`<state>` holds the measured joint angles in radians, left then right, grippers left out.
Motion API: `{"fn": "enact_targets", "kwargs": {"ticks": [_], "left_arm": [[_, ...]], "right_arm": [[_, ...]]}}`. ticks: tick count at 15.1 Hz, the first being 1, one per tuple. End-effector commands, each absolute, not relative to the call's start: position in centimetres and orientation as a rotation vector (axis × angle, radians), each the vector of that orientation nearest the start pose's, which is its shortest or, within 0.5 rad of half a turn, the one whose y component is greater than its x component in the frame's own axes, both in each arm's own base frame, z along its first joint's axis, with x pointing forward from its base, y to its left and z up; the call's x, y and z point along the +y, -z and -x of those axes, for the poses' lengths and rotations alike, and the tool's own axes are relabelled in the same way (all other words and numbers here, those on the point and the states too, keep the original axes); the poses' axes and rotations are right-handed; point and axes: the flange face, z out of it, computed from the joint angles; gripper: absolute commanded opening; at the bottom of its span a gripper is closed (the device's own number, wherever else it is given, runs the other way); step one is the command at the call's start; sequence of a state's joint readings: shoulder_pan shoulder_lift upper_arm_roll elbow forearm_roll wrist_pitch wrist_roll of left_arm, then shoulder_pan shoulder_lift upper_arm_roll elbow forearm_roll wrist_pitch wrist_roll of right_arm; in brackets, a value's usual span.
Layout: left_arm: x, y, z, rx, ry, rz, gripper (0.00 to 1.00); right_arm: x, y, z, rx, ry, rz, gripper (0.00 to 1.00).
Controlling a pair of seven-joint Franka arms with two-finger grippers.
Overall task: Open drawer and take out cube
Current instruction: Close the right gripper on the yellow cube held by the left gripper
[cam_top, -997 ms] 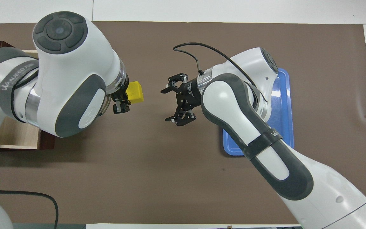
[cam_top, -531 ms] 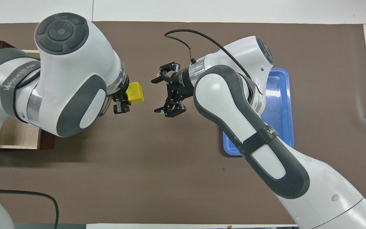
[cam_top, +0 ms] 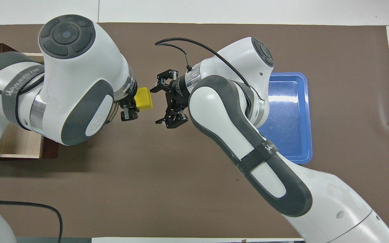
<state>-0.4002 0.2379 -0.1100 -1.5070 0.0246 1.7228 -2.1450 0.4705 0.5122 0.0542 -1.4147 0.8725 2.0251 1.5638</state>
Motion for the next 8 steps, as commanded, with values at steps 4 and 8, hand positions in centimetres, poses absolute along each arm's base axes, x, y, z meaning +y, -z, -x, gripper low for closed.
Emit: {"fn": "enact_targets", "kwargs": {"ticks": [4,8], "left_arm": [[-30.2,-52.5,-55.3,2.302,-0.004,-2.151,0.00],[-30.2,-52.5,-55.2,2.303,-0.003,-2.155,0.00]], "right_arm": [[40.6,-44.5,-61.1,1.665,-0.896,1.892,1.00],[42.1,-44.4,-60.1,1.659,-0.875,1.926,1.00]]}}
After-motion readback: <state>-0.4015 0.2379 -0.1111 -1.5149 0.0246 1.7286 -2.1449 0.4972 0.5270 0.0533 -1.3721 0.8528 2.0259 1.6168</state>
